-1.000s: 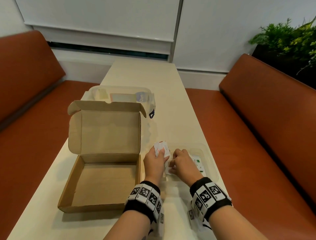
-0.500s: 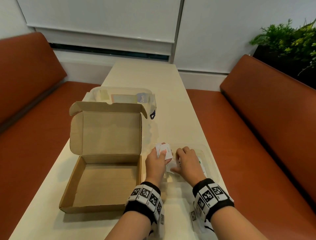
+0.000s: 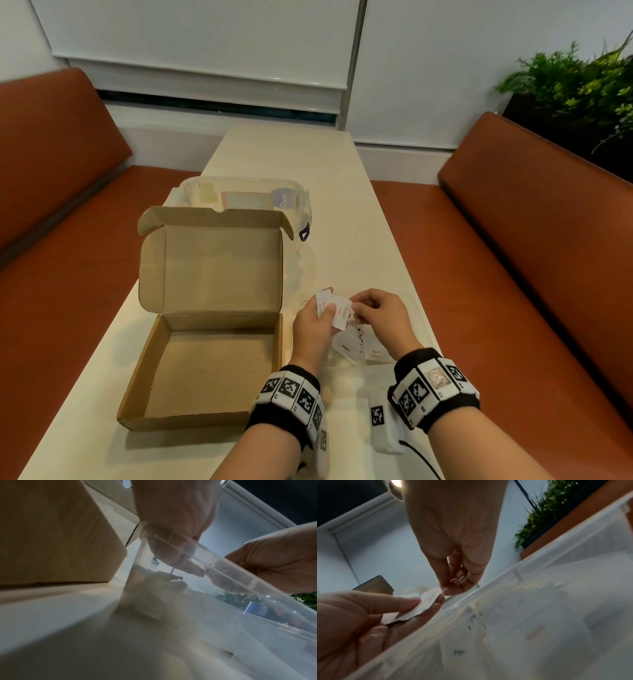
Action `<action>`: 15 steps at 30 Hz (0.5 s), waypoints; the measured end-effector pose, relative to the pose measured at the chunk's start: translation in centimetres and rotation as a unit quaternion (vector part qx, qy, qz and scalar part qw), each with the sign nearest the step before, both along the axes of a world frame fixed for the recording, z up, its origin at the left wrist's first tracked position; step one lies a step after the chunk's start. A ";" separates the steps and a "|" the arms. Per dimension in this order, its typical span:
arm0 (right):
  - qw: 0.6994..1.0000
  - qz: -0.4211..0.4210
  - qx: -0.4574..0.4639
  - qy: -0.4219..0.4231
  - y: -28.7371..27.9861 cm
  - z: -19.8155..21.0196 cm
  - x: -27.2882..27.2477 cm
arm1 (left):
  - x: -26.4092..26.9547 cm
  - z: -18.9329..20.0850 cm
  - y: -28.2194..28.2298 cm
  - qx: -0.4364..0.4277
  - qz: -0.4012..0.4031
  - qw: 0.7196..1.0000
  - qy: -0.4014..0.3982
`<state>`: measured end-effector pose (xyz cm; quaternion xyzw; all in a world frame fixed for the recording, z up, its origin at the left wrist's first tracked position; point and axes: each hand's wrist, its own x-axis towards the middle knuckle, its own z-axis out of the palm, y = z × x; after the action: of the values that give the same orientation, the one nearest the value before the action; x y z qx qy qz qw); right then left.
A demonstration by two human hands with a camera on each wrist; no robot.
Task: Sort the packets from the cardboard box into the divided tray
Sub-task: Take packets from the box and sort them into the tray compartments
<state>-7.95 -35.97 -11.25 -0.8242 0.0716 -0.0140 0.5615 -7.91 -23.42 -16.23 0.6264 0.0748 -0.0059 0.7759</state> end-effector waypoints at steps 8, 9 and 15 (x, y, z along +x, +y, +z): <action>1.000 0.017 0.015 0.017 0.4 0.3 -0.4 | -0.2 0.0 0.0 -0.012 -0.013 1.000 -0.006; 0.999 -0.003 0.042 0.011 0.3 0.4 -0.3 | -0.2 0.0 0.0 -0.018 -0.009 1.000 -0.007; 0.974 -0.060 0.214 0.039 -0.2 0.7 -0.5 | -0.2 -0.1 -0.1 -0.018 -0.003 1.000 -0.011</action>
<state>-8.50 -36.17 -10.50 -0.6791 0.1441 0.0006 0.7198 -8.10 -23.49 -16.34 0.6125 0.0639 -0.0026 0.7879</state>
